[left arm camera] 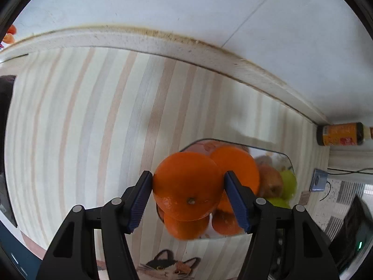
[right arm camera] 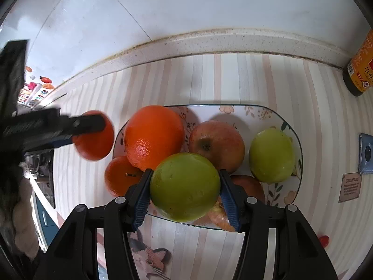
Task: Organize fruits
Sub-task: 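Carry the tangerine and green apple over the plate with both tools, then open both tools to release the tangerine and green apple onto the plate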
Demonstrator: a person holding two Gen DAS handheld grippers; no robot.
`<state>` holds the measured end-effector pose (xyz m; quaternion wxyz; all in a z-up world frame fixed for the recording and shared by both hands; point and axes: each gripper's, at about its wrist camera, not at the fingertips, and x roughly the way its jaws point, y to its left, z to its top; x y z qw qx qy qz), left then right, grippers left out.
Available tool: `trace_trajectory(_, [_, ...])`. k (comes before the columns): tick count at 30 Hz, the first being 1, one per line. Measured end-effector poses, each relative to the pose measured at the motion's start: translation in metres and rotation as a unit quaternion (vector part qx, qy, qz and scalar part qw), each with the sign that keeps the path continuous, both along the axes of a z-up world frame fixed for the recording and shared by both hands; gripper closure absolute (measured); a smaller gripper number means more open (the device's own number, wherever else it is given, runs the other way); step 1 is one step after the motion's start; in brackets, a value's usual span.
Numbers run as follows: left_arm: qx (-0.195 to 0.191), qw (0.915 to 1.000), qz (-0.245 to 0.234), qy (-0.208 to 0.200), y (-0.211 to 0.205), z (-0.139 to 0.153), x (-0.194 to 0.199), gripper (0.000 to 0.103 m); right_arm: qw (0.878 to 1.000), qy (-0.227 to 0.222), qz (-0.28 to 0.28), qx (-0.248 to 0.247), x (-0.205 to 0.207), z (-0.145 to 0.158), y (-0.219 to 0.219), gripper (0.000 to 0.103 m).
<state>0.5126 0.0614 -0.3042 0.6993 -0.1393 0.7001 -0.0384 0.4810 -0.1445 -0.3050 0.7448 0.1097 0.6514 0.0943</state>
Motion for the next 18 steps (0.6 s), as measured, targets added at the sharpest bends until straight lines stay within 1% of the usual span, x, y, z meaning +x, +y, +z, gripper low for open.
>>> trace_trajectory(2, [0.005,0.9999,0.005,0.008,0.002,-0.009,0.005,0.042,1.0,-0.002,-0.001,-0.003,-0.005,-0.004,0.003,0.045])
trace_trajectory(5, [0.011,0.9997,-0.003,0.023,-0.006,-0.024,0.008,0.041,1.0,-0.003,-0.001,-0.009,-0.01,-0.008,0.006,0.045])
trace_trajectory(7, [0.02,0.9995,-0.009,0.023,-0.009,-0.027,0.007,0.041,1.0,-0.008,-0.003,-0.011,-0.012,-0.009,0.008,0.045])
trace_trajectory(10, [0.015,0.9995,-0.009,0.027,-0.009,-0.029,0.008,0.041,1.0,-0.009,-0.011,-0.012,-0.012,-0.01,0.011,0.044])
trace_trajectory(11, [0.012,0.9994,-0.01,0.031,-0.008,-0.03,0.009,0.041,1.0,-0.01,-0.018,-0.008,-0.012,-0.011,0.01,0.043])
trace_trajectory(12, [0.009,0.9993,-0.012,0.035,-0.007,-0.031,0.01,0.041,1.0,-0.009,-0.024,-0.007,-0.011,-0.011,0.009,0.037])
trace_trajectory(13, [0.006,0.9991,-0.014,0.038,-0.007,-0.031,0.01,0.039,0.999,-0.009,-0.03,-0.005,-0.01,-0.011,0.007,0.033])
trace_trajectory(14, [0.006,0.999,-0.017,0.04,-0.007,-0.031,0.011,0.037,0.999,-0.011,-0.038,-0.003,-0.009,-0.01,0.005,0.025])
trace_trajectory(16, [0.009,0.9989,-0.03,0.035,-0.008,-0.029,0.012,0.024,0.999,-0.014,-0.044,0.004,-0.009,-0.007,0.001,0.024])
trace_trajectory(17, [0.011,0.9988,-0.033,0.035,-0.008,-0.029,0.013,0.02,0.999,-0.018,-0.047,0.007,-0.009,-0.005,-0.001,0.023])
trace_trajectory(18, [0.01,0.9987,-0.035,0.036,-0.008,-0.029,0.013,0.017,0.998,-0.02,-0.051,0.008,-0.01,-0.003,-0.003,0.022])
